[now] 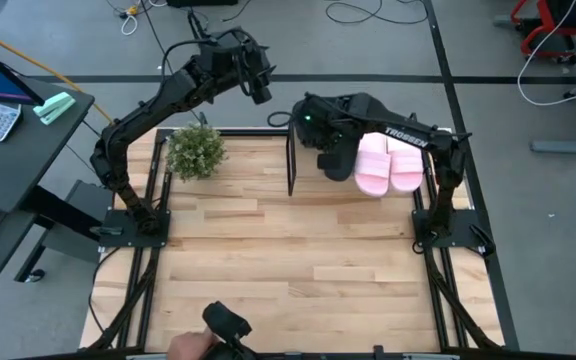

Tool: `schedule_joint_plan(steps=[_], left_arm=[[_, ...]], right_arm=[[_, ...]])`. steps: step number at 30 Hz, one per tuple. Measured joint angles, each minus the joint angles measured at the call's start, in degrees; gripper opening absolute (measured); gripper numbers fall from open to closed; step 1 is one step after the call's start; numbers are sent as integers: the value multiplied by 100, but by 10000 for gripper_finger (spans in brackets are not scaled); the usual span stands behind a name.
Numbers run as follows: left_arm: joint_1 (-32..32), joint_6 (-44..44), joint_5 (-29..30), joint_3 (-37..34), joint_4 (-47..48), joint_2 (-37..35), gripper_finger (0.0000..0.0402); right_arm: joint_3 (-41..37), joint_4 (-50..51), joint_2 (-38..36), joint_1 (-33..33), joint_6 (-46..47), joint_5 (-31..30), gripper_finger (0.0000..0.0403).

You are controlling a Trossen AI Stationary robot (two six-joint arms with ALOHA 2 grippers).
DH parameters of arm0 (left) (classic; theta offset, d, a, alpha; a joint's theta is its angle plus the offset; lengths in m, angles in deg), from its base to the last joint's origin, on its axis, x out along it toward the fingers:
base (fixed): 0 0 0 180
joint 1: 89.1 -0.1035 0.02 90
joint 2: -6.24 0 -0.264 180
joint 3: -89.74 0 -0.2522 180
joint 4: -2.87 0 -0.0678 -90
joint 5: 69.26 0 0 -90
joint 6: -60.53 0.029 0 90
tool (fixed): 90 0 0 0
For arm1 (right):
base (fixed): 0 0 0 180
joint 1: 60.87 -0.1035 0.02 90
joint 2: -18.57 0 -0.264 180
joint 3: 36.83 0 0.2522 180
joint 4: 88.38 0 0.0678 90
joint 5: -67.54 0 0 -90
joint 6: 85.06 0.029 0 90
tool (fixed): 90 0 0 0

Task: Pick and place slides into the shelf
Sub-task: Put the black slipper on the shelf

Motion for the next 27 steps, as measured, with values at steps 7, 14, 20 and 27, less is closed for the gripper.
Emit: schedule_joint_plan(steps=[7, 14, 20, 27], left_arm=[[0, -6, -2, 0, 116, 0, 210], [0, -7, -3, 0, 116, 1, 190], [0, 20, -5, 0, 111, 1, 181], [-4, 33, -6, 0, 111, 1, 176]], right_arm=[[-2, 52, 4, -155, 361, 235, 69], [-1, 93, 141, -216, 544, 583, 69], [0, 115, 257, -228, 529, 780, 70], [0, 231, 373, -226, 441, 992, 71]])
